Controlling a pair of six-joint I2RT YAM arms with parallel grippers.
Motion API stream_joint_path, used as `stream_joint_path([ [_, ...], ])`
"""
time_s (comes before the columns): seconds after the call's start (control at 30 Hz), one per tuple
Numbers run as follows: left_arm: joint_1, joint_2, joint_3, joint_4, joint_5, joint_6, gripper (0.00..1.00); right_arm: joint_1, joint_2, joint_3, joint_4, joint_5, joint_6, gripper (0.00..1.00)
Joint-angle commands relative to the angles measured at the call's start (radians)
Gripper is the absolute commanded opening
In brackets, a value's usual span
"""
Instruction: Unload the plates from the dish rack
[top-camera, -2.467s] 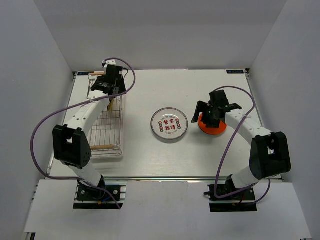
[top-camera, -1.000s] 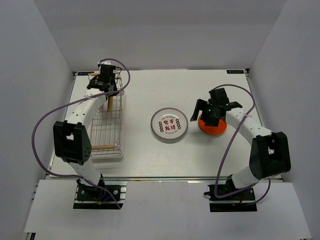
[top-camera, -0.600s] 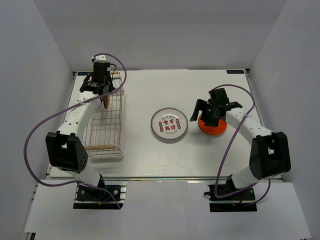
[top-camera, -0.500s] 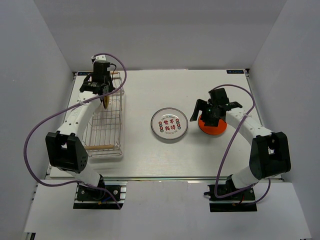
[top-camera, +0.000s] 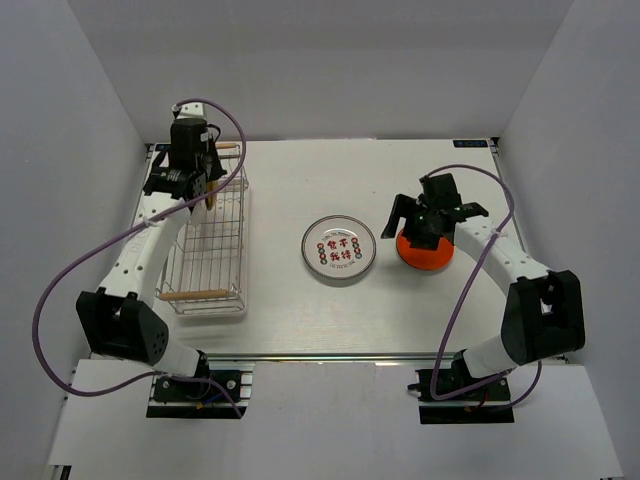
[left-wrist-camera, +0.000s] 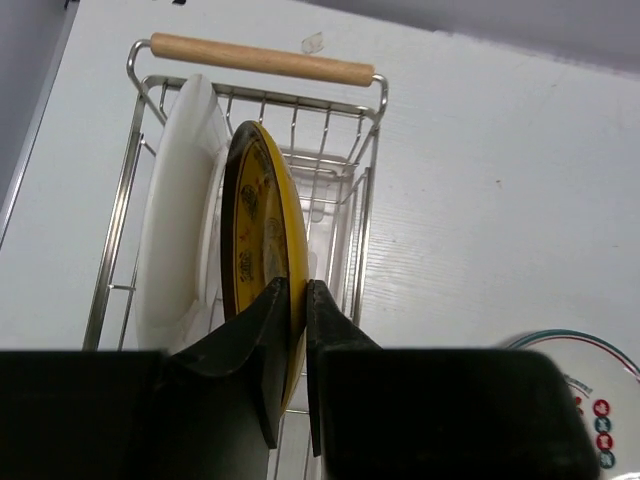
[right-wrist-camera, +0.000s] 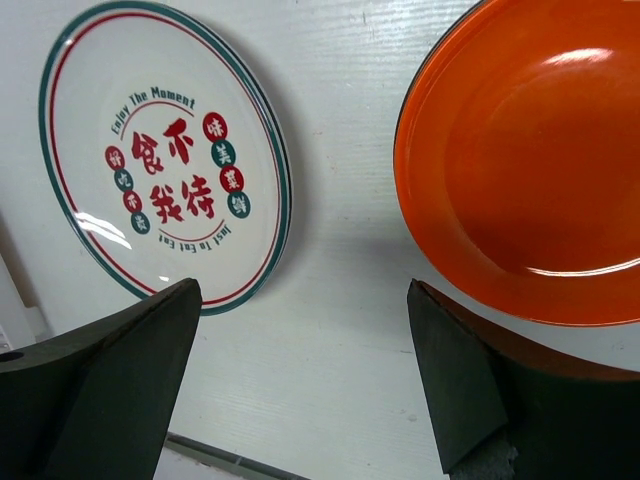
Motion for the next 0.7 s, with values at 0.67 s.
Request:
stream_joint_path([
  [0.67, -0.060, -0.047, 0.090, 0.011, 0.677, 0.179, 0.00, -0.001, -0.069, 0.082, 0.011, -0.067, -0.032, 0.89],
])
